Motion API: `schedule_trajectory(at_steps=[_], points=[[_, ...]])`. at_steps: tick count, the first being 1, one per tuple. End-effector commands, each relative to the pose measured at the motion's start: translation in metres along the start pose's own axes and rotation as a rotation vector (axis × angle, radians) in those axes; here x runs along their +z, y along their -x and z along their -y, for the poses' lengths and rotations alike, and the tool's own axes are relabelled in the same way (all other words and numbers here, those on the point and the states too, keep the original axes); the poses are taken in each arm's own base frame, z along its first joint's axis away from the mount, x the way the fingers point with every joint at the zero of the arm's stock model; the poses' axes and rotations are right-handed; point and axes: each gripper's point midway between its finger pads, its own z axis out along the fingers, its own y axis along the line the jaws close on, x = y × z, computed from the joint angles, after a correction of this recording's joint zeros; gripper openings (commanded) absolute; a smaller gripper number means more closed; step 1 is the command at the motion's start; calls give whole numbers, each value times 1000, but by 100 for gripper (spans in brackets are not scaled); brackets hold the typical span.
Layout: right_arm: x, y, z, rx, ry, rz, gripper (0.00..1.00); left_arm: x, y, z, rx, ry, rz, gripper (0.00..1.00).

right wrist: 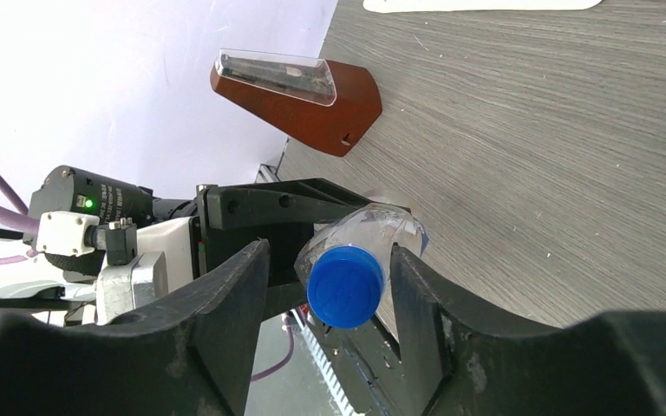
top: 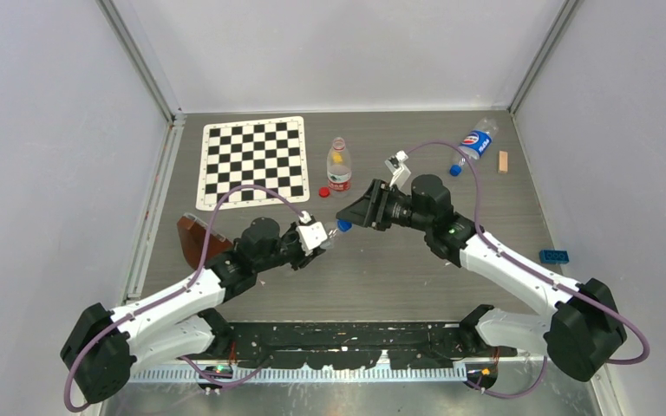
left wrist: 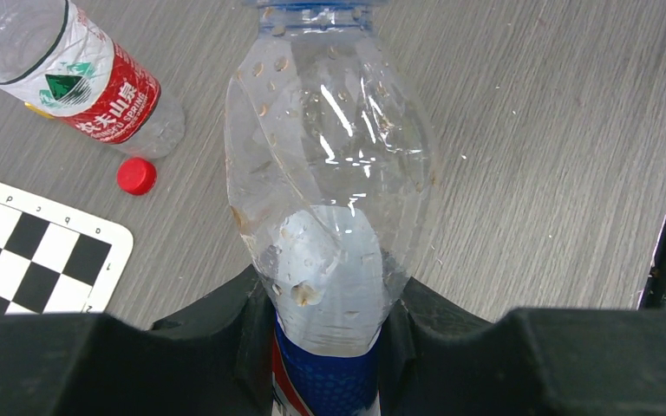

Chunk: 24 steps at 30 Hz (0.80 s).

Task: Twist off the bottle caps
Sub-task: Unscrew the bottle cap from the plastic bottle.

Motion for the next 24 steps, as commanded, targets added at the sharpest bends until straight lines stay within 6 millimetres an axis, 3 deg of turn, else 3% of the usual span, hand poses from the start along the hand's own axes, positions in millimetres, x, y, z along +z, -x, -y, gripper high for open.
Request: schedule_trajectory(at_steps=[1, 6, 17, 24], points=[[2, 11, -22, -47, 54, -5, 55, 0, 28, -14, 40, 48, 66, 1], [0, 9, -22, -64, 58, -10, 49, -2, 26, -14, 36, 58, 57, 1], [-3, 6, -11, -90, -1, -18, 54, -5, 26, -14, 32, 63, 68, 1], [0, 5, -18, -87, 55, -19, 42, -4, 26, -9, 30, 41, 71, 1]])
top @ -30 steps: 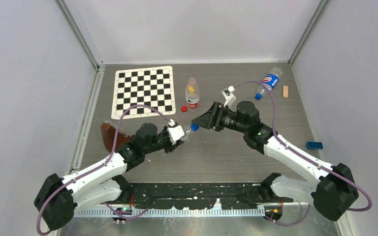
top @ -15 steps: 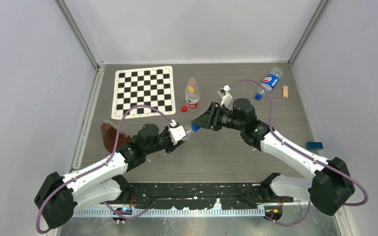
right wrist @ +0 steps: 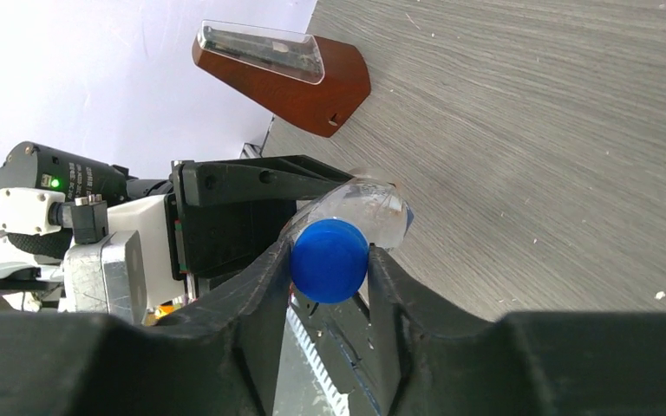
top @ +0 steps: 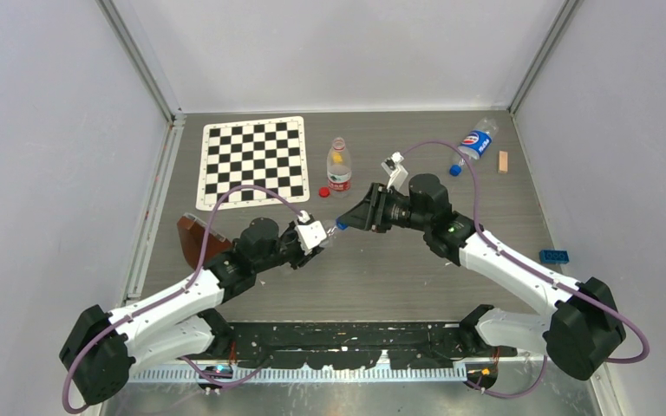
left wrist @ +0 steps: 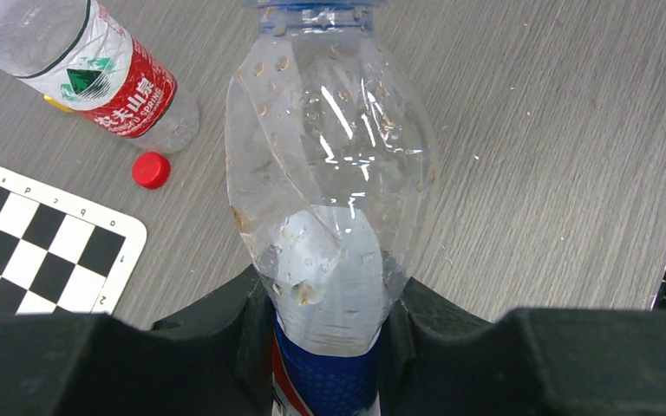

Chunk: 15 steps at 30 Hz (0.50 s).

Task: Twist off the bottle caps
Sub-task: Unscrew the bottle cap from the plastic bottle.

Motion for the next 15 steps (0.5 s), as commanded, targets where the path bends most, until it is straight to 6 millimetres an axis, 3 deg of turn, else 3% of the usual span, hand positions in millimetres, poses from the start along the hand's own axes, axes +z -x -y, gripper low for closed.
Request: schedule_trajectory(at_steps=[1, 7, 10, 15], points=[[-2, 11, -28, -58, 103, 26, 37, -2, 25, -3, 13, 1, 77, 0], [-20, -22, -54, -286, 352, -106, 19, -5, 51, 25, -85, -186, 139, 0], [-29, -29, -44, -441, 330, -102, 10, -6, 56, 33, -140, -297, 141, 0], [-51, -54, -37, -734, 429, -123, 9, -13, 61, 46, -204, -461, 156, 1]])
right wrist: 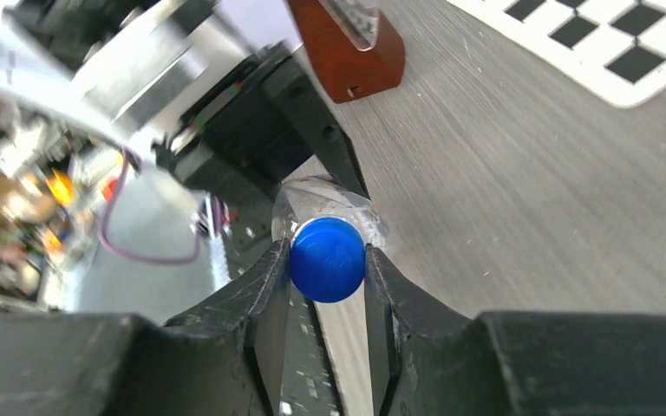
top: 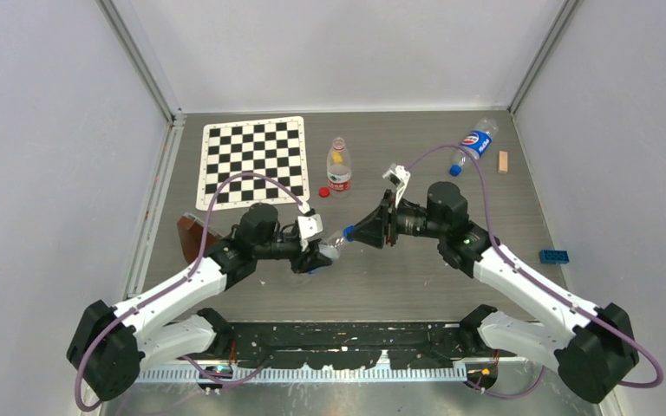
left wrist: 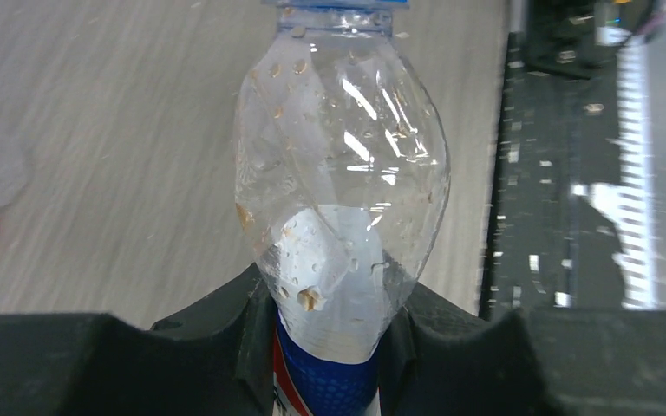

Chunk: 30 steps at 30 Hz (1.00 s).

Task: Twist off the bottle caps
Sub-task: Unscrew the bottle cap from the plastic bottle.

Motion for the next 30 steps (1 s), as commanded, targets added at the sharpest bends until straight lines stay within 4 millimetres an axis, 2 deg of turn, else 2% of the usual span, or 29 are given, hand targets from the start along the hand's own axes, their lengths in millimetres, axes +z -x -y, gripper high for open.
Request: schedule_trajectory(at_steps=[1, 5, 8, 12, 14, 16, 18, 21, 25, 27, 30], points=[[-19, -32, -37, -417, 273, -62, 10, -4, 45, 28, -13, -219, 132, 2], [-24, -37, -31, -617, 277, -29, 8, -11, 53, 51, -1, -357, 154, 3], [-29, -43, -34, -676, 311, -72, 10, -18, 52, 59, 12, -400, 147, 3], [-29, -39, -35, -702, 318, -78, 23, -23, 53, 64, 37, -407, 163, 3], [-27, -36, -37, -636, 305, -77, 50, -22, 51, 58, 41, -365, 154, 3], [-25, -25, -36, -601, 263, -44, 62, -19, 45, 47, 39, -292, 124, 3], [-24, -14, -33, -562, 201, -10, 68, -15, 36, 31, 40, -203, 81, 3], [-28, -4, -31, -529, 140, 26, 70, -11, 25, 11, 36, -97, 36, 4], [-34, 5, -34, -427, 88, 87, 71, -10, 20, -13, 37, 37, 7, 4], [-36, 8, -31, -353, 49, 131, 71, -12, 19, -25, 44, 103, 5, 4], [-38, 25, -26, -176, -25, 250, 72, -16, 25, -31, 77, 161, 51, 4]])
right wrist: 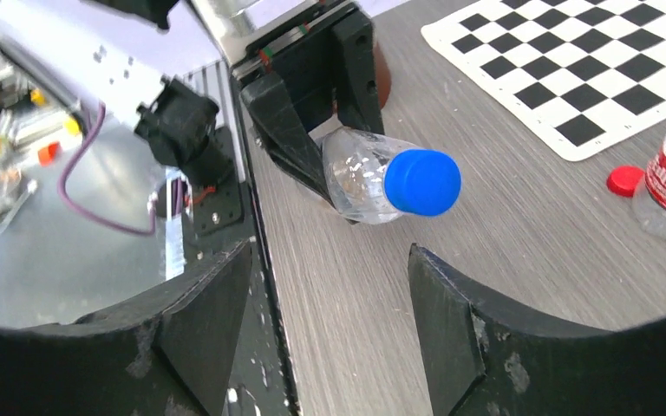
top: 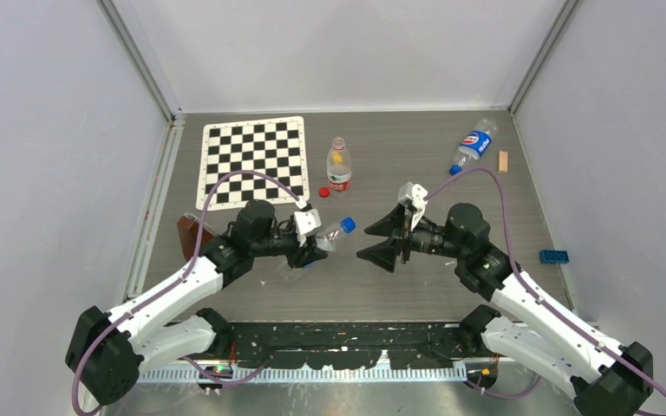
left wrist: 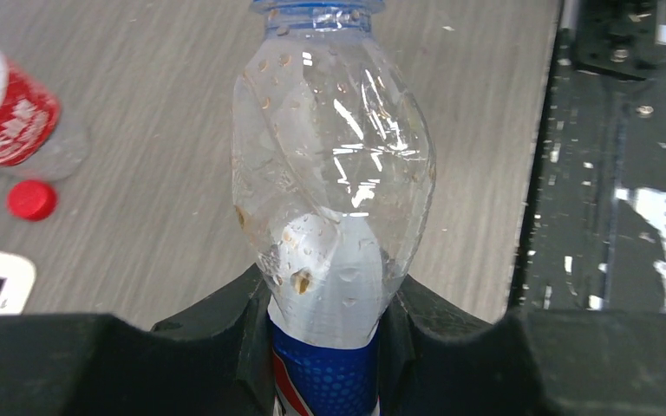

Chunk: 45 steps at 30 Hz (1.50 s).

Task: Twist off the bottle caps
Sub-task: Unscrew the bottle cap from the plastic bottle.

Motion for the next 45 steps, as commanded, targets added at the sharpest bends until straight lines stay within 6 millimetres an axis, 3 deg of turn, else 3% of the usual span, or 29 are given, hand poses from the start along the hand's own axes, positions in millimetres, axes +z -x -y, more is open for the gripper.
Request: schedule_trajectory(at_steps=[1, 5, 6, 17, 31, 36, 40, 43, 45], points=[[-2, 40, 14, 253, -143, 214, 73, -8, 21, -28, 89, 167, 95, 3], [1, 58, 37, 434, -289, 229, 73, -11, 28, -30, 142, 214, 164, 2], [5, 52, 42, 472, -308, 196, 73, -12, 27, -31, 150, 228, 164, 2], [36, 46, 45, 695, -258, 105, 69, -1, 19, -28, 212, 270, 93, 1], [47, 30, 53, 713, -266, 48, 45, 2, 19, -25, 220, 278, 98, 1], [48, 25, 52, 706, -255, 24, 45, 2, 19, -25, 220, 280, 97, 1], [50, 24, 52, 699, -246, 20, 32, 2, 19, -25, 221, 280, 100, 1], [51, 23, 40, 647, -160, 3, 21, 3, 15, -24, 183, 271, 80, 2], [51, 20, 27, 562, -68, -11, 19, 4, 14, -23, 154, 256, 27, 3]])
